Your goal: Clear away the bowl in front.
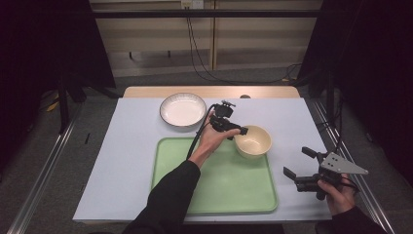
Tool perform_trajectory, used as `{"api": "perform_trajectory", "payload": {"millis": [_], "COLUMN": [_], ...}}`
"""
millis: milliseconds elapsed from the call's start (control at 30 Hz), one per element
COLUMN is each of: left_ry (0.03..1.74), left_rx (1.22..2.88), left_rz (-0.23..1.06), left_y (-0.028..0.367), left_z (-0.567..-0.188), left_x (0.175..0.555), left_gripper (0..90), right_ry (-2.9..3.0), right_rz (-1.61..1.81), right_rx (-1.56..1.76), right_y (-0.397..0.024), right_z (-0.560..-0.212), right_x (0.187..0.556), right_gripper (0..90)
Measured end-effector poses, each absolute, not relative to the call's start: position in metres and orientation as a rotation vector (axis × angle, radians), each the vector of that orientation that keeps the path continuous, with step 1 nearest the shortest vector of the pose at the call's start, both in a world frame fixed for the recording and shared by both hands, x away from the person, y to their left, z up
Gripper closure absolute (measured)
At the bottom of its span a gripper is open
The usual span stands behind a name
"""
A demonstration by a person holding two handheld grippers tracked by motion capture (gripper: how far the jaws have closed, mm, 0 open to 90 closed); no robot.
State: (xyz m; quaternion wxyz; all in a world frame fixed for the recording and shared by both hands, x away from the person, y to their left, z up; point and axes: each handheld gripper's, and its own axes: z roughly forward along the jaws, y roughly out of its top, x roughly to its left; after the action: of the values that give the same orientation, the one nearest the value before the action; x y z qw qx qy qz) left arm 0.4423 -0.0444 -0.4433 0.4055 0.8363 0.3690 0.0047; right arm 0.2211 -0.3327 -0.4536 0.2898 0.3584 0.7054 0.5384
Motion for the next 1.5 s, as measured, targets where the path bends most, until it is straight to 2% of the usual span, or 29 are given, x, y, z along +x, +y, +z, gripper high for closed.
{"api": "perform_trajectory", "payload": {"millis": [433, 1200, 1500], "left_ry": [0.912, 0.928, 0.949], "left_rx": [2.070, 1.932, 1.904], "left_rz": [0.144, 0.406, 0.420], "left_y": [-0.016, 0.064, 0.088], "left_z": [-0.435, -0.424, -0.419], "left_x": [0.431, 0.403, 0.387], "left_gripper": [4.7, 2.4, 2.7], "right_ry": [1.883, 1.880, 1.888], "right_rz": [1.437, 1.432, 1.426], "right_rx": [0.953, 0.956, 0.960], "right_y": [-0.333, -0.333, -0.333], "right_z": [-0.454, -0.453, -0.454], "right_x": [0.222, 0.222, 0.222], "right_gripper": [0.6, 0.6, 0.6]}}
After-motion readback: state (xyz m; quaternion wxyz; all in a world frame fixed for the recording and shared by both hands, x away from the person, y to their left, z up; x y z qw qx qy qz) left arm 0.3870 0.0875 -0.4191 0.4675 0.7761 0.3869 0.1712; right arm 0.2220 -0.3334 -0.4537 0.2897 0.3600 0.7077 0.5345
